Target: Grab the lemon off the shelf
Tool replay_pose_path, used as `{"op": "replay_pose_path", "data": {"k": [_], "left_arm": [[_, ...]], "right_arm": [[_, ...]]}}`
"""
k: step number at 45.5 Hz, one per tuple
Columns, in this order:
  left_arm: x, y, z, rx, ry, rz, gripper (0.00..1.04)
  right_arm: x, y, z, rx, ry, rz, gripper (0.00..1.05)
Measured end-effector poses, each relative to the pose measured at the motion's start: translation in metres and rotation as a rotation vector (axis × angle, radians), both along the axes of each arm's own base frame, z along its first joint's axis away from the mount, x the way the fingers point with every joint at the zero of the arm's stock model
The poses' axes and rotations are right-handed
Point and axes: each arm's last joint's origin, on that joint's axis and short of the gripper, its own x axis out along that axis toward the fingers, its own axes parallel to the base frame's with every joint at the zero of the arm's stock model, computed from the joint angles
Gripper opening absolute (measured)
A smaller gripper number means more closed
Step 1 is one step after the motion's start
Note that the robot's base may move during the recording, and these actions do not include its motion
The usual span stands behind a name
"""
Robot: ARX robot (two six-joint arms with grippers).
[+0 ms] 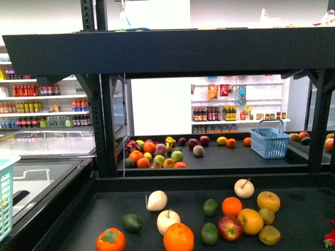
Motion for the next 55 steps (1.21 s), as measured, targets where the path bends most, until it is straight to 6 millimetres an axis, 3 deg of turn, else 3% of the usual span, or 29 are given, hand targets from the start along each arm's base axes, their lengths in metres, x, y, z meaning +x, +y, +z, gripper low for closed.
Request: {"op": "replay_pose_path", "data": {"k": [4,26,34,46,55], "left_arm": [[0.005,-0.005,0.001,0.012,0.006,-0.052,0.19],[0.000,-0.006,0.010,0.034,0.062,-0.073,0.99],[-0.028,-0.012,0.039,0.044,0.076,-0.076,0.97],[-0.078,-0.025,0.057,0.089,0.229,-0.107,0.97],[-0.143,-0.071,0.093,0.449,0.287,-0.219,0.97]], "right_arm": [[0.000,0.000,0.000,0.000,0.000,0.000,0.97],[0.000,0.000,0.000,0.000,0.000,0.000,0.97],[0.000,0.000,0.000,0.000,0.000,0.000,0.97],[0.000,0.000,0.000,0.000,0.000,0.000,0.97],[0.000,0.000,0.000,0.000,0.000,0.000,0.97]]}}
